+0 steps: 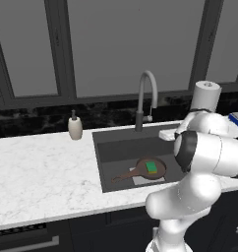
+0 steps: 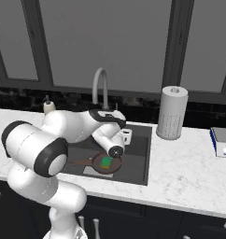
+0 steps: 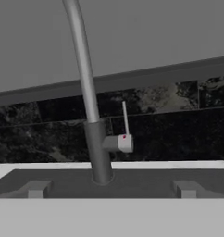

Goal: Pick the pan and sponge and place them into the sink. Then turn on the water.

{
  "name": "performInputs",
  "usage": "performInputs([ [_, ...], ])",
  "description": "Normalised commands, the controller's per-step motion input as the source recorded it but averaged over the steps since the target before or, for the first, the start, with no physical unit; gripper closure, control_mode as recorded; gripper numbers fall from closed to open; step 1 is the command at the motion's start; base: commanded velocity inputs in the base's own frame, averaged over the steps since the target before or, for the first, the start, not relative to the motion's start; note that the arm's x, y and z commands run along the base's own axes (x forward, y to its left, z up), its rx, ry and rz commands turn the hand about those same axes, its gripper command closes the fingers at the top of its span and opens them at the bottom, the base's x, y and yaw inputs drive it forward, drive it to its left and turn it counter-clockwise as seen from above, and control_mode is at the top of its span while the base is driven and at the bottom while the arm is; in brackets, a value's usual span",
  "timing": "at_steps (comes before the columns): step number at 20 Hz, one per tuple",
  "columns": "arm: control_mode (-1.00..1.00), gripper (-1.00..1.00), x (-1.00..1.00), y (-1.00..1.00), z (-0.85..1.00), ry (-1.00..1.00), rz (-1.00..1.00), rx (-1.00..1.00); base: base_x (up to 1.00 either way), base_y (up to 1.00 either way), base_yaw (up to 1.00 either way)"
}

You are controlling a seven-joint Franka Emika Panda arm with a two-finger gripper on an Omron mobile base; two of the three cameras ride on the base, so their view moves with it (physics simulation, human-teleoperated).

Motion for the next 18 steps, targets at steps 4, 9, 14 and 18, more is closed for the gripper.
performInputs([
  [4, -1.00, -1.00, 0.38, -0.04, 0.00, -0.08, 0.06, 0.00, 0.00, 0.00, 0.00],
  [9, -1.00, -1.00, 0.43, -0.30, 0.00, -0.14, 0.10, 0.08, 0.00, 0.00, 0.00],
  [14, -1.00, -1.00, 0.34, -0.21, -0.01, -0.18, 0.18, 0.03, 0.00, 0.00, 0.00],
  [18, -1.00, -1.00, 0.22, -0.12, -0.01, -0.18, 0.26, 0.02, 0.00, 0.00, 0.00],
])
